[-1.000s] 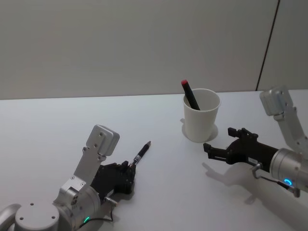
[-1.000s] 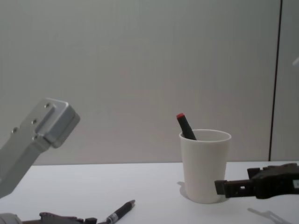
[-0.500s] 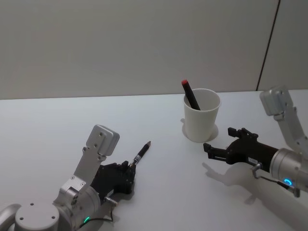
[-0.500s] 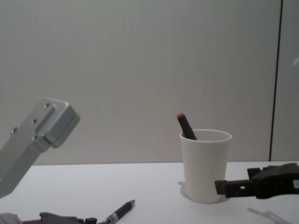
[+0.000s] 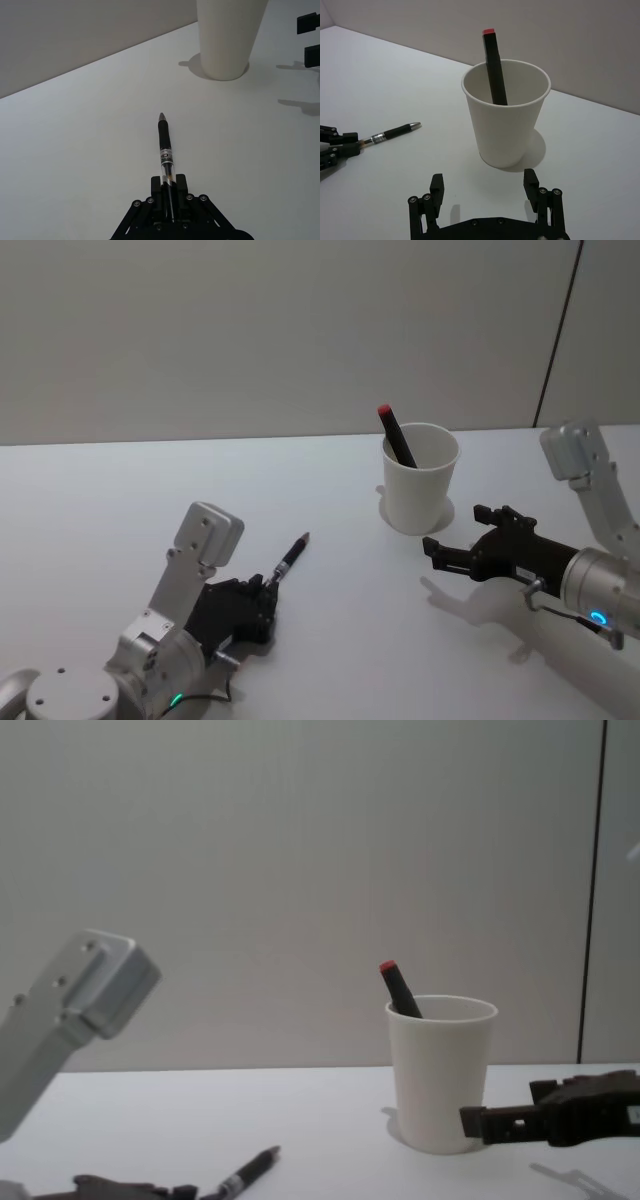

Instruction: Place the pen into the pen holder.

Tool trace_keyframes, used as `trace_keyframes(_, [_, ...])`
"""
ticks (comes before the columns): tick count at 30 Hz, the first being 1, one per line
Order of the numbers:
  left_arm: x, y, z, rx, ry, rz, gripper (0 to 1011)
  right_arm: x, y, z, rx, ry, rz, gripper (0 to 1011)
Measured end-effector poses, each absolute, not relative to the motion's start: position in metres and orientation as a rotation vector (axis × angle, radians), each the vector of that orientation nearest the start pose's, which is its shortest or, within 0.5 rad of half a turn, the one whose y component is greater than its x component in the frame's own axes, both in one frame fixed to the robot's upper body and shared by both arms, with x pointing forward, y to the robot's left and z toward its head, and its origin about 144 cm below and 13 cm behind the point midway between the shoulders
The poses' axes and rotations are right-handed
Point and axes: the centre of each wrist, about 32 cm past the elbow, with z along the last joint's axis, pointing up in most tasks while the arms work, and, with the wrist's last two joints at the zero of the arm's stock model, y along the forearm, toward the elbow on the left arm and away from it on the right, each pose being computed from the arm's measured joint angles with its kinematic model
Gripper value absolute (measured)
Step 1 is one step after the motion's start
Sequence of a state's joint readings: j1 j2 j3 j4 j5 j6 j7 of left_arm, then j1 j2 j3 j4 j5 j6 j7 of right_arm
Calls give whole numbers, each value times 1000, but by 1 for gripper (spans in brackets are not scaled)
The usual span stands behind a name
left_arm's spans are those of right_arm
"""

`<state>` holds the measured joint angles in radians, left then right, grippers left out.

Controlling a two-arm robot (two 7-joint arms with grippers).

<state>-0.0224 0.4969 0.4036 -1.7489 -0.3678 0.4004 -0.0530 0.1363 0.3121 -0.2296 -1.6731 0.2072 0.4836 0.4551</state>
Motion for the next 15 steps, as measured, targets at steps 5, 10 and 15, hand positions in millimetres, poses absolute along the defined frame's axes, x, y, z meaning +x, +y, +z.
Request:
trace_keyframes(5, [430,239,1170,391,134,1125,169,485,-239,1206,-311,178,-896,1002])
trace_keyframes(10, [425,245,1173,350,102,1159,169,485,-239,1206,-311,178,-895,1002])
trace_keyframes(15, [419,252,1178,288,52,1196,169,485,-239,1206,-311,178,-896,1002])
